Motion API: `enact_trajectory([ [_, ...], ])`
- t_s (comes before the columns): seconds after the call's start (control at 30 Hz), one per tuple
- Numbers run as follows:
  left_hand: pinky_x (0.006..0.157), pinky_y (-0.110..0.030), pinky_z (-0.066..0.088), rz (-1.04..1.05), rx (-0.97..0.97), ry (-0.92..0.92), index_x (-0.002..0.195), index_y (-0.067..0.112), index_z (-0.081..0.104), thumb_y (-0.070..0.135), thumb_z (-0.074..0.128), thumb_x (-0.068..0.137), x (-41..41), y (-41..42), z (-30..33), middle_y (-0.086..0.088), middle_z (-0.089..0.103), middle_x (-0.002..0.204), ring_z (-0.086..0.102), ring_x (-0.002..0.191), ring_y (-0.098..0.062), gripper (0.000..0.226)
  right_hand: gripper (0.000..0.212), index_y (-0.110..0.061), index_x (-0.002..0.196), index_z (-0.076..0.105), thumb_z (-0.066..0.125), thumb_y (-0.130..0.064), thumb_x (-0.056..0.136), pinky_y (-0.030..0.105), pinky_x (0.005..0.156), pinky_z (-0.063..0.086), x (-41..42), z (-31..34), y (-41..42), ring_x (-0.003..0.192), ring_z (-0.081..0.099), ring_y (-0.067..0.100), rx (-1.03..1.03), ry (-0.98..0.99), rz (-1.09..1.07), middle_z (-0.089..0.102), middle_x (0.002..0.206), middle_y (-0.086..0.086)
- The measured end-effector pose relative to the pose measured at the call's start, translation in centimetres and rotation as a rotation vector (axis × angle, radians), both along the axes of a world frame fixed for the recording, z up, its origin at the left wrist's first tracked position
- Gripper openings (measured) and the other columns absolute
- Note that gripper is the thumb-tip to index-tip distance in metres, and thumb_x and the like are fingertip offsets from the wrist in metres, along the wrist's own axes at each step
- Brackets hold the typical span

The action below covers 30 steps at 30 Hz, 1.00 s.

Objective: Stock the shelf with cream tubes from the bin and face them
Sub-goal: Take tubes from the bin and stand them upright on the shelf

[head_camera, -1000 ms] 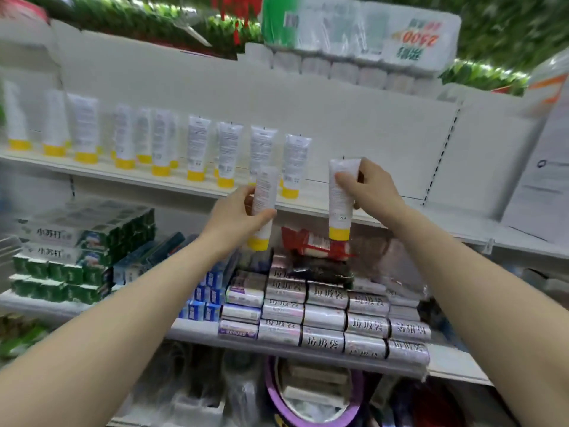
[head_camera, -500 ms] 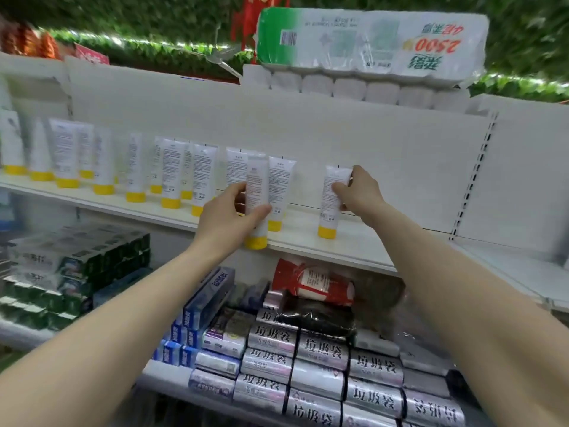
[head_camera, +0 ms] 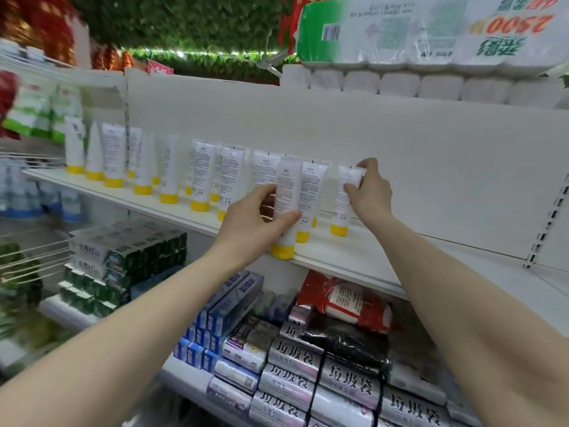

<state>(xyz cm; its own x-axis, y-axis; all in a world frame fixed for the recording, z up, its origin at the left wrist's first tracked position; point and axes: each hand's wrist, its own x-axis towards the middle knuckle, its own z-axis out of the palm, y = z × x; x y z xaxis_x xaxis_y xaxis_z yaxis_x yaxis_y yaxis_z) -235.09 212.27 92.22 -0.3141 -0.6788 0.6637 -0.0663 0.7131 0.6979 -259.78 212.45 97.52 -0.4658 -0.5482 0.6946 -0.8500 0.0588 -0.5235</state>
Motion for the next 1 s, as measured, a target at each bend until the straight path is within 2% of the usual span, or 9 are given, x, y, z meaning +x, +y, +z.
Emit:
enact_trajectory([
  [0.17,0.082,-0.027,0.056,-0.033,-0.043,0.006,0.126,0.025,0.057,0.038,0.073,0.078,-1.4,1.1,0.6,0.015,0.067,0.102,0.064,0.088,0.003,0.052,0.038,-0.020,0.116,0.039,0.061,-0.016,0.085,0.042,0.083,0.051,-0.2,0.1,0.5,0.088,0.063,0.034,0.059,0.021,0.002,0.066,0.099,0.008],
  [0.37,0.084,-0.028,0.056,-0.071,-0.100,-0.041,0.123,0.029,0.059,0.045,0.072,0.076,-3.7,2.8,1.3,0.016,0.068,0.102,0.063,0.090,0.005,0.051,0.052,-0.020,0.130,0.038,0.063,-0.021,0.085,0.042,0.086,0.051,-0.7,0.3,1.9,0.090,0.064,0.031,0.140,0.083,0.026,0.067,0.097,0.006],
  [0.47,0.085,-0.030,0.055,-0.072,-0.115,-0.090,0.121,0.029,0.059,0.042,0.071,0.078,-5.3,3.4,1.3,0.016,0.068,0.103,0.063,0.091,0.002,0.046,0.047,-0.018,0.135,0.038,0.056,-0.019,0.091,0.037,0.084,0.047,-1.2,0.9,3.2,0.085,0.063,0.027,0.113,0.137,0.026,0.065,0.088,0.004],
  [0.57,0.085,-0.035,0.054,-0.042,-0.125,-0.139,0.118,0.027,0.061,0.045,0.068,0.079,-7.3,3.5,1.1,0.013,0.068,0.104,0.064,0.092,-0.003,0.044,0.040,-0.017,0.134,0.042,0.051,-0.019,0.095,0.032,0.081,0.040,-1.8,1.4,4.9,0.091,0.057,0.025,0.115,0.189,-0.010,0.062,0.090,0.002],
  [0.77,0.081,-0.039,0.052,0.092,-0.119,-0.146,0.105,0.028,0.063,0.048,0.063,0.077,-10.7,3.0,0.7,0.010,0.069,0.094,0.064,0.088,-0.013,0.034,0.029,-0.020,0.125,0.052,0.043,-0.026,0.098,0.032,0.083,0.039,-2.7,1.1,5.8,0.102,0.058,0.028,0.112,0.209,-0.007,0.066,0.107,0.004],
  [0.87,0.080,-0.041,0.051,0.117,-0.104,-0.143,0.106,0.026,0.062,0.047,0.064,0.078,-11.4,2.8,0.5,0.008,0.069,0.096,0.064,0.090,-0.017,0.036,0.029,-0.021,0.110,0.058,0.035,-0.037,0.100,0.035,0.083,0.043,-2.1,1.6,6.3,0.094,0.058,0.026,0.017,0.141,0.041,0.068,0.095,0.003],
  [1.0,0.074,-0.036,0.049,0.162,-0.123,-0.244,0.100,0.022,0.061,0.044,0.069,0.076,-11.4,2.6,-0.8,0.007,0.068,0.093,0.063,0.085,-0.016,0.033,0.049,-0.018,0.093,0.063,0.030,-0.055,0.096,0.039,0.079,0.047,-1.0,2.8,6.9,0.084,0.060,0.022,-0.036,0.157,0.112,0.068,0.082,-0.001],
])
